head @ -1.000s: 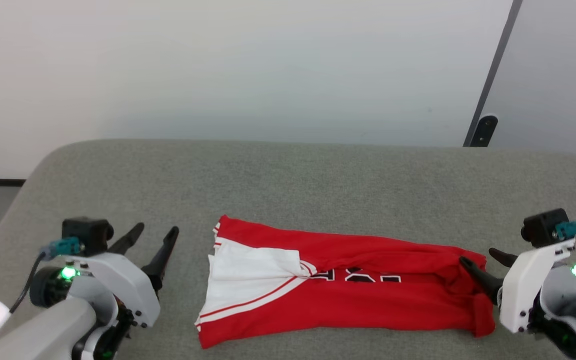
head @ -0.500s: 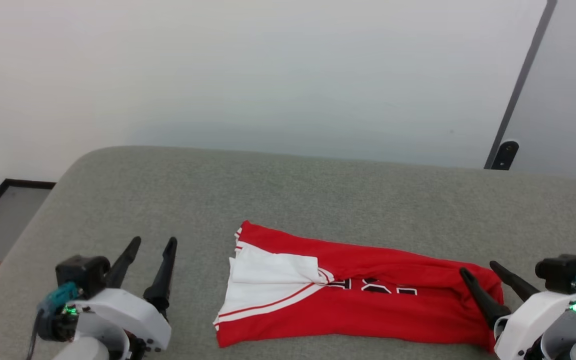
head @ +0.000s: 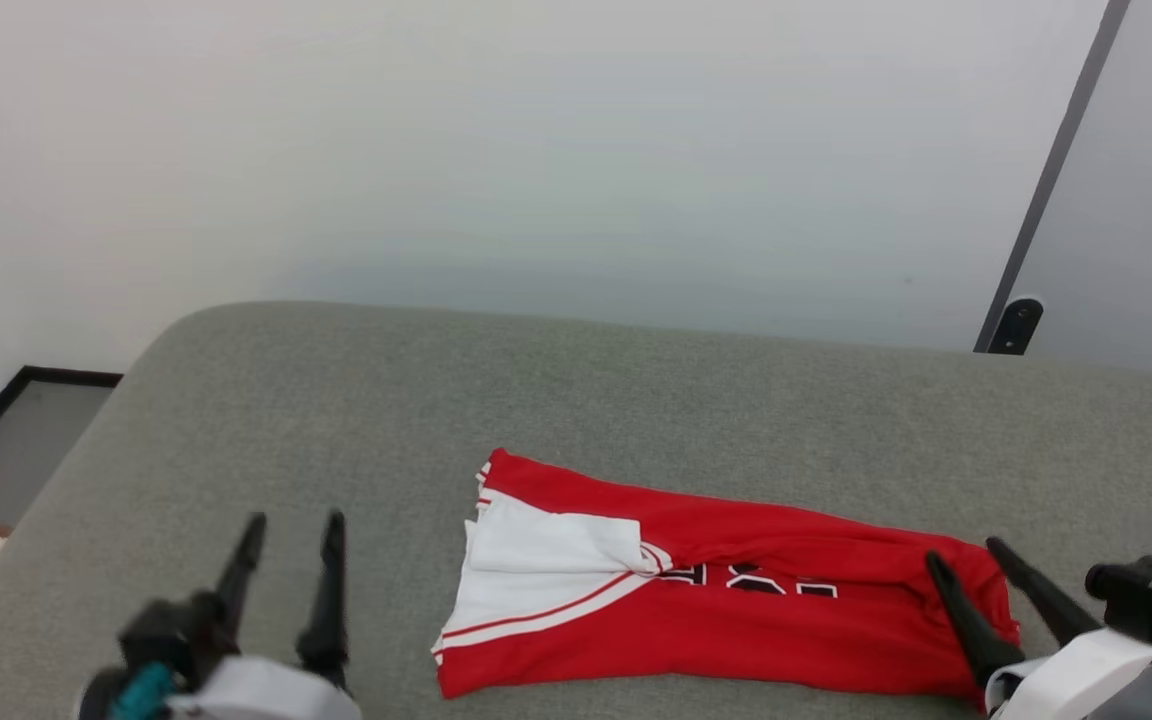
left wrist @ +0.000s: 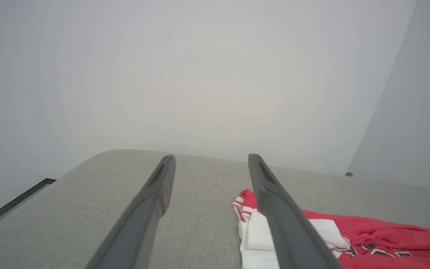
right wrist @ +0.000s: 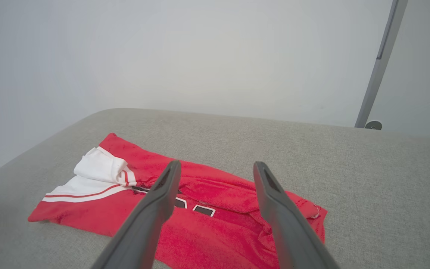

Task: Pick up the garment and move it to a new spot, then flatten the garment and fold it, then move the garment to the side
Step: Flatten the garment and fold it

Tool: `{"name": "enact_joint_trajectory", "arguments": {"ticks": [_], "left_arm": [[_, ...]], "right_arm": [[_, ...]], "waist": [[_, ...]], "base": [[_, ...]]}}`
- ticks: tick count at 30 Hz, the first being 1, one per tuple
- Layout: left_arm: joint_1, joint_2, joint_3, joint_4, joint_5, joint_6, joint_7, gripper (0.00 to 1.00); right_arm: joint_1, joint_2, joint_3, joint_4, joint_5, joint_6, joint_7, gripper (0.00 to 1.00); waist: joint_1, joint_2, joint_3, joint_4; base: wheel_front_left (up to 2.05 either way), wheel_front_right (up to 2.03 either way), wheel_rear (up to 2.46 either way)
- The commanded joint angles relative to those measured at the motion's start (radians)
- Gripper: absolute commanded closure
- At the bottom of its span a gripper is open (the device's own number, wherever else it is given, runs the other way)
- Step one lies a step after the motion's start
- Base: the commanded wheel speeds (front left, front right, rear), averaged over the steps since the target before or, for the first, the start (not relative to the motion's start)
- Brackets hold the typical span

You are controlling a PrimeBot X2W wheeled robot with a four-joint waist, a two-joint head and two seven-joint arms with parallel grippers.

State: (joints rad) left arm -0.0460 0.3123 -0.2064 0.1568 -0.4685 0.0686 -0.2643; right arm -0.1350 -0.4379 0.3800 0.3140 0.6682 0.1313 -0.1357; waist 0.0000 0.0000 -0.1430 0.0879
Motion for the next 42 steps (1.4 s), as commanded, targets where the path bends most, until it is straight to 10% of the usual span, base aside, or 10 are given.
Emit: {"name": "enact_joint_trajectory", "arguments": {"ticks": [1, 16, 42], "left_arm": [[0.024, -0.015, 0.015, 0.001, 0.046, -0.025, 0.000, 0.00], [0.010, -0.120, 0.155, 0.012, 0.208, -0.159, 0.000, 0.00], [-0.146, -0.171, 0.078, 0.100, 0.228, -0.200, 0.000, 0.00]], "right_arm": [[0.015, 0.006, 0.002, -0.004, -0.008, -0.001, -0.007, 0.00], [-0.039, -0.062, -0.075, 0.096, -0.021, -0.001, 0.108, 0.00], [-0.319, -0.008, 0.035, 0.391, -0.001, -0.001, 0.663, 0.00]], "waist": [[0.0000, 0.0000, 0.006, -0.006], [0.0000, 0.0000, 0.075, -0.073], [0.0000, 0.0000, 0.250, 0.037]], "base": [[0.00, 0.00, 0.00], [0.00, 0.00, 0.00], [0.00, 0.00, 0.00]]}}
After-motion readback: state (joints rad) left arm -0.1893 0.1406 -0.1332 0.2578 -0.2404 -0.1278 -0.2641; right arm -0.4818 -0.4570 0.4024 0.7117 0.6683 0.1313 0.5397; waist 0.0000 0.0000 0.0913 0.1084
